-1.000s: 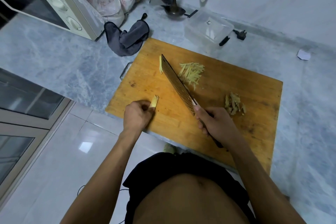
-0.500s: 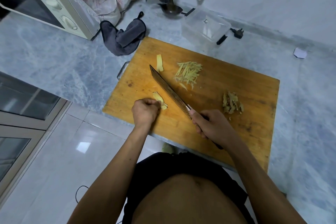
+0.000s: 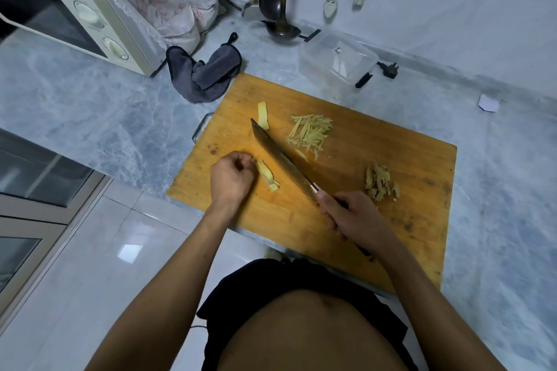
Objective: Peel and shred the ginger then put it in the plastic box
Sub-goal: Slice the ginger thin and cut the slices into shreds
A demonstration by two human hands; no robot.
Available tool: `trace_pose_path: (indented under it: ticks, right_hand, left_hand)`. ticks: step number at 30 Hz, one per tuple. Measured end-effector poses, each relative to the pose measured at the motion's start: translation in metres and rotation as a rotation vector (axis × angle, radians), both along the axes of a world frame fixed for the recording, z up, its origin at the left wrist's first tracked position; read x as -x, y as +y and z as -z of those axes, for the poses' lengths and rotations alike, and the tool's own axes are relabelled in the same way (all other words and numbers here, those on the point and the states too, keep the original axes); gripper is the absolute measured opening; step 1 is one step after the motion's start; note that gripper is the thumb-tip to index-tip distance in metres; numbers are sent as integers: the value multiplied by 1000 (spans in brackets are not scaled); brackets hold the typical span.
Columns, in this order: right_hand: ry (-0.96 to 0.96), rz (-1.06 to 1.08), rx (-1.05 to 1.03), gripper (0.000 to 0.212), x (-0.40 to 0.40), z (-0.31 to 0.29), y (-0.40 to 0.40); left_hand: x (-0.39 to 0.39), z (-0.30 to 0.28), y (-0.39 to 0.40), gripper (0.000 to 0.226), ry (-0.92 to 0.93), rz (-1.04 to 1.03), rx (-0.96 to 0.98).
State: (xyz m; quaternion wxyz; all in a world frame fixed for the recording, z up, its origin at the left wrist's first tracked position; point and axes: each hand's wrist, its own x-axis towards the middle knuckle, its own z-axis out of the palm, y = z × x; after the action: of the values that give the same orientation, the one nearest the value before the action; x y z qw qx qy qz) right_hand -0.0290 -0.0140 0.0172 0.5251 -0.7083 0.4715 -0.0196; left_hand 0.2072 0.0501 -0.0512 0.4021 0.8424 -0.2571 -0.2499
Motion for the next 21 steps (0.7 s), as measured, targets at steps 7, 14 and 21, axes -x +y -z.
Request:
trace_pose_path:
  ticks: [7,14,21]
  right_hand:
    - [-110,190,-19,54,-4,-11,-8]
    - [-129,225,-22,56,-5,-16,-16]
    - [-110,224,-31,54,-1,-14,-21]
  left_hand:
    - [-27,-4,-70,30,-176,110,-84]
    - [-33,-3,-102,14,-292,133,-221]
    - [-46,-6,-98,13,-173,18,-135]
